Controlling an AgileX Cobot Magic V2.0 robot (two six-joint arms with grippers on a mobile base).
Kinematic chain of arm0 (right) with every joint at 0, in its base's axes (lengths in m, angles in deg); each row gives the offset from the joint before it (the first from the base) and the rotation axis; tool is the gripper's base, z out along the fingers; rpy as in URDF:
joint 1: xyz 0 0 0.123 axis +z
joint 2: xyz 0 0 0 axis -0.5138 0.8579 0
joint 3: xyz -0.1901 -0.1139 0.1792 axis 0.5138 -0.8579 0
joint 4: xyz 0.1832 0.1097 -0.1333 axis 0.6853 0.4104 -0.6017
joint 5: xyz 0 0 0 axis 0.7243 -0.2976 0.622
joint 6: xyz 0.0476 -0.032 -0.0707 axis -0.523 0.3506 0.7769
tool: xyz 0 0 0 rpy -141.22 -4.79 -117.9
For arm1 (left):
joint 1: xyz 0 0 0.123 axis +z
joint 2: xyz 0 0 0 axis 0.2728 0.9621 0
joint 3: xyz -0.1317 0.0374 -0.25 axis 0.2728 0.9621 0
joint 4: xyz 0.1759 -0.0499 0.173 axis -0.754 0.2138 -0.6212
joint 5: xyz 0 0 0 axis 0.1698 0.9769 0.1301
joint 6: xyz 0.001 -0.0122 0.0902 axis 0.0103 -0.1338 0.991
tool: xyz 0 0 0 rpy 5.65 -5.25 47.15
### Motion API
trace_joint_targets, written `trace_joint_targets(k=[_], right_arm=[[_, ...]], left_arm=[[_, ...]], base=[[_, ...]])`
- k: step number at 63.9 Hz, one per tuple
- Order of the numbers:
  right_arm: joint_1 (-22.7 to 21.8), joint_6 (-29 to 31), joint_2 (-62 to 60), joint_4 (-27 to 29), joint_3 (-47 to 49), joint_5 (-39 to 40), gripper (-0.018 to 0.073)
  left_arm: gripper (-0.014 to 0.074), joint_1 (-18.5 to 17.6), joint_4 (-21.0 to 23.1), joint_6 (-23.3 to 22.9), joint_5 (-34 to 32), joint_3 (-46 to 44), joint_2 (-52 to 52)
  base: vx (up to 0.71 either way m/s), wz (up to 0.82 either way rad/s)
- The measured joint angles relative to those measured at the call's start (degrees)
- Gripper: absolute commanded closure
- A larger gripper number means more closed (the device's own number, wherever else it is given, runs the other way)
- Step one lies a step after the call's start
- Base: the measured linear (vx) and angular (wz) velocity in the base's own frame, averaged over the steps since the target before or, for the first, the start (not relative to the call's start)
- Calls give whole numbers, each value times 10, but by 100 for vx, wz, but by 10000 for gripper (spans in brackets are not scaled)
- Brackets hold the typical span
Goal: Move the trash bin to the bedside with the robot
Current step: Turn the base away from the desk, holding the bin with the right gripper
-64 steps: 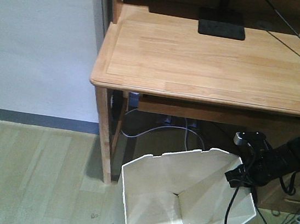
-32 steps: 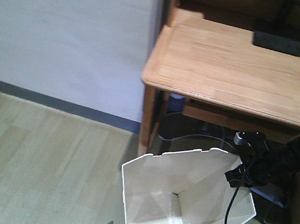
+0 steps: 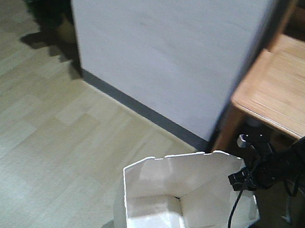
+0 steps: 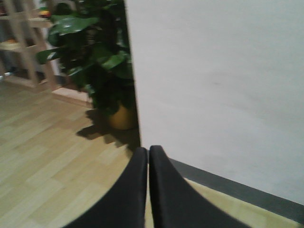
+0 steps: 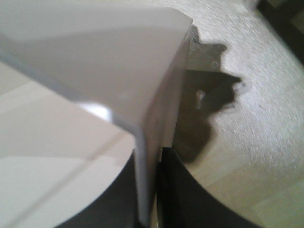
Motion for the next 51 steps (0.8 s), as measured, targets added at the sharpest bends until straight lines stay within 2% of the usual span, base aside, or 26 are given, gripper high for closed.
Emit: trace_joint_targets(k=[51], right_arm=[[0,0,0,0,0,4,564]], left_arm=[[603,0,0,0,0,0,0]], base=[[12,61]])
